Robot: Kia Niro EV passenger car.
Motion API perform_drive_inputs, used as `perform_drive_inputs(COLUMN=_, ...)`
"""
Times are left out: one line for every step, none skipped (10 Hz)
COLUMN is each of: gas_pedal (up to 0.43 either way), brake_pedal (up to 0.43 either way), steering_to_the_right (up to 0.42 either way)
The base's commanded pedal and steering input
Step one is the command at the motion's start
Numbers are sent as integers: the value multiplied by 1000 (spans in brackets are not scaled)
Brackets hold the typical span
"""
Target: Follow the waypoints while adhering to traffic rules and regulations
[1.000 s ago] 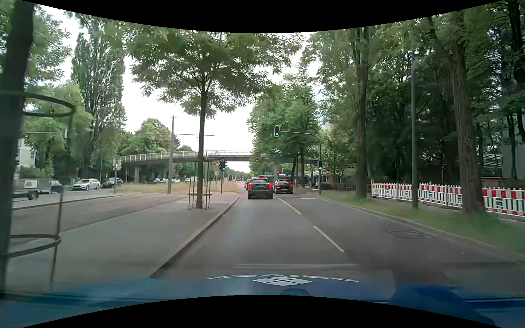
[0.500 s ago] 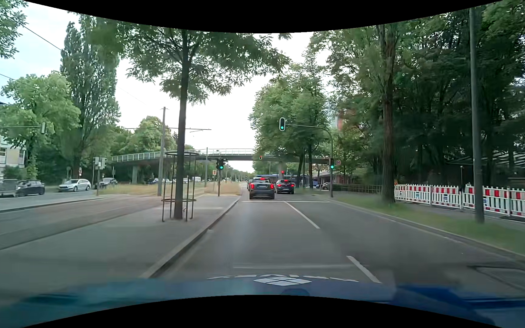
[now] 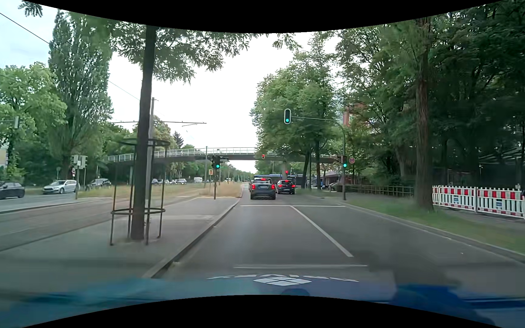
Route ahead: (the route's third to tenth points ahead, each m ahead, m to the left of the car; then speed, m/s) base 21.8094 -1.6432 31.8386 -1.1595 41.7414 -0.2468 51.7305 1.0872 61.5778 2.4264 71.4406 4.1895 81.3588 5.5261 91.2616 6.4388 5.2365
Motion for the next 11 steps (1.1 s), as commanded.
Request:
perform_drive_inputs(gas_pedal=0, brake_pedal=0, steering_to_the_right=-12)
perform_drive_inputs(gas_pedal=0, brake_pedal=0, steering_to_the_right=-12)
perform_drive_inputs(gas_pedal=0, brake_pedal=0, steering_to_the_right=-12)
perform_drive_inputs(gas_pedal=0, brake_pedal=0, steering_to_the_right=-12)
perform_drive_inputs(gas_pedal=0, brake_pedal=0, steering_to_the_right=-12)
perform_drive_inputs(gas_pedal=0, brake_pedal=0, steering_to_the_right=-12)
perform_drive_inputs(gas_pedal=0, brake_pedal=0, steering_to_the_right=-12)
perform_drive_inputs(gas_pedal=0, brake_pedal=0, steering_to_the_right=-12)
perform_drive_inputs(gas_pedal=0, brake_pedal=0, steering_to_the_right=-13)
perform_drive_inputs(gas_pedal=0, brake_pedal=12, steering_to_the_right=-12)
perform_drive_inputs(gas_pedal=0, brake_pedal=18, steering_to_the_right=-11)
